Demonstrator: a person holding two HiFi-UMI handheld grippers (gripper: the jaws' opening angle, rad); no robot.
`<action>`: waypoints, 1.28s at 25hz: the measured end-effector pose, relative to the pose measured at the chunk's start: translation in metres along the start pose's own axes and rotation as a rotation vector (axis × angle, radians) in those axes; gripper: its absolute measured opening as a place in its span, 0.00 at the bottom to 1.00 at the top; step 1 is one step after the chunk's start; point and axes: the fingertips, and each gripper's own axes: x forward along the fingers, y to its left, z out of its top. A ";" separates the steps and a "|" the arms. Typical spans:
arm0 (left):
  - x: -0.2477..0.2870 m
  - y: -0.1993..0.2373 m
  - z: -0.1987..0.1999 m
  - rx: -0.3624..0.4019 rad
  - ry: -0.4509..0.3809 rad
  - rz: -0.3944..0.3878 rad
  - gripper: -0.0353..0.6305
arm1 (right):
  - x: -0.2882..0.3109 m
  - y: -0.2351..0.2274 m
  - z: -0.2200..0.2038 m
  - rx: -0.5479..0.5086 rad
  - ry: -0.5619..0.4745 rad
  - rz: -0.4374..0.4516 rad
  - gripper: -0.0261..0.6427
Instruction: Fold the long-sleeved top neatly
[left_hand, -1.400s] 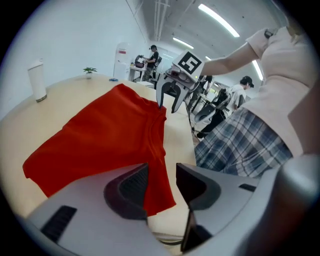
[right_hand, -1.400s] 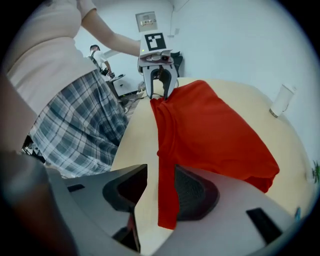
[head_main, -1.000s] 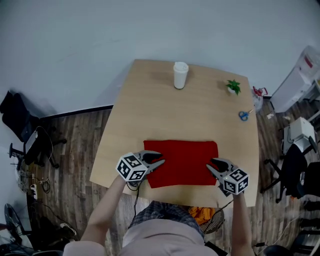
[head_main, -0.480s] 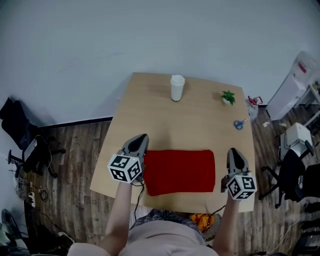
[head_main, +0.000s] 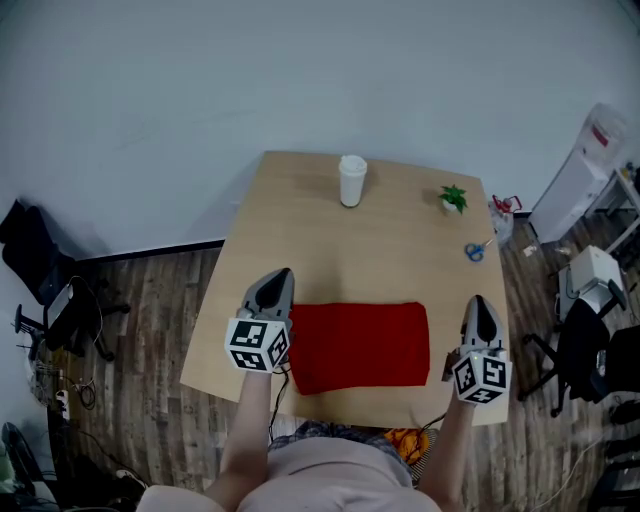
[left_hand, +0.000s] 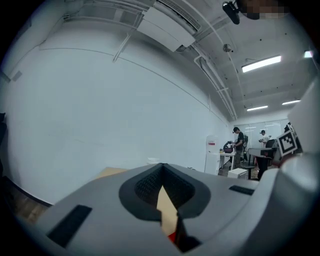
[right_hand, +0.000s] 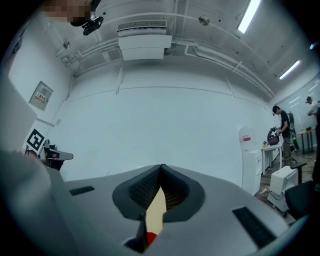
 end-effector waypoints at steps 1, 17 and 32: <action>0.000 -0.001 0.000 0.003 0.001 0.000 0.06 | -0.001 -0.001 -0.001 0.004 0.002 -0.001 0.05; -0.002 0.000 -0.005 -0.004 0.016 0.011 0.06 | 0.001 0.007 -0.005 -0.009 0.020 0.023 0.05; -0.002 0.004 -0.008 -0.012 0.019 0.011 0.06 | 0.005 0.018 -0.006 -0.015 0.025 0.043 0.05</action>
